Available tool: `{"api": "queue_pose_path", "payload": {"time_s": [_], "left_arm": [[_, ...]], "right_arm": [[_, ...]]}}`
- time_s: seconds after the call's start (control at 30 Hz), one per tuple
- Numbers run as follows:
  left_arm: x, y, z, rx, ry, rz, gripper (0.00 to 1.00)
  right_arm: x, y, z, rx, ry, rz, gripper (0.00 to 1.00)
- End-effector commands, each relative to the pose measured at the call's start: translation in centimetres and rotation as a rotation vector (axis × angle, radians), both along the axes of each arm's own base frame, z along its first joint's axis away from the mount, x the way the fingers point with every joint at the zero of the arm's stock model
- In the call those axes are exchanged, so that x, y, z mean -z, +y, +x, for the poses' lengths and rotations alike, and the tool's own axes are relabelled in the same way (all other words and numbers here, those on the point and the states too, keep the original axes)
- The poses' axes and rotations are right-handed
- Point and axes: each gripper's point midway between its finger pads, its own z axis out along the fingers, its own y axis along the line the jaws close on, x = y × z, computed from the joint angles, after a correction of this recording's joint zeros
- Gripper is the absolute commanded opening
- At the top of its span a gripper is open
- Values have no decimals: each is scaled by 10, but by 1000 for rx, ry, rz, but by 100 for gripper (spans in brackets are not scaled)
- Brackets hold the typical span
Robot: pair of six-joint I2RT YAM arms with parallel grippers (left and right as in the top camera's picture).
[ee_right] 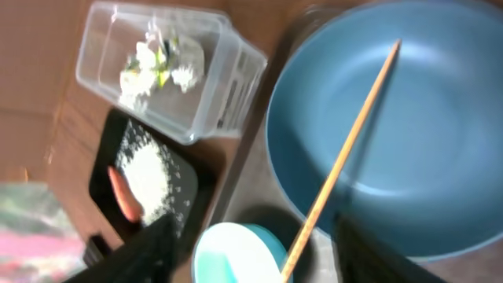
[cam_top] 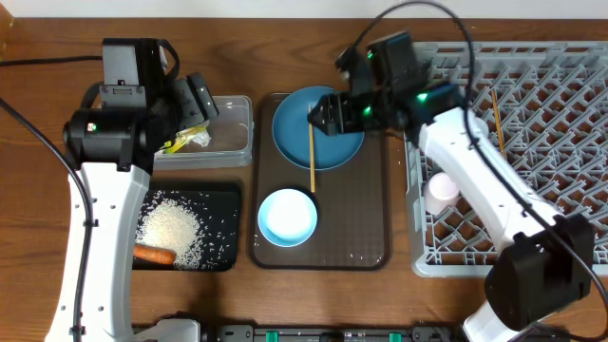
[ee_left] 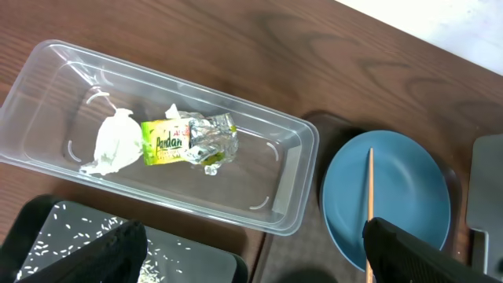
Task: Sort waste into correct bins and load items into the dishwasher rack
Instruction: 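Lower the right gripper and close it on the second chopstick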
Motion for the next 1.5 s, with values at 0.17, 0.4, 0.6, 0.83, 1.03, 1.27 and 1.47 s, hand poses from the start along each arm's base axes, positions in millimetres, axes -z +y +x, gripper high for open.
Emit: {"api": "queue_pose_path", "payload": {"time_s": [0.17, 0.4, 0.6, 0.83, 1.03, 1.27, 1.47], "left_arm": [[-1, 5, -4, -7, 15, 21, 90], [1, 3, -5, -4, 25, 9, 90], [7, 3, -14, -3, 66, 10, 90], [12, 3, -21, -3, 101, 11, 90], [12, 3, -21, -3, 101, 11, 90], [14, 3, -25, -2, 122, 12, 90], [17, 3, -30, -2, 145, 12, 90]], "right_arm": [[32, 0, -13, 245, 24, -240, 33], [42, 8, -29, 349, -57, -392, 33], [75, 18, -42, 311, -32, -479, 38], [102, 5, -52, 294, 36, -576, 39], [105, 2, -55, 290, 49, -593, 34], [119, 8, -61, 272, 91, -593, 30], [123, 18, -61, 256, 105, -557, 31]]}}
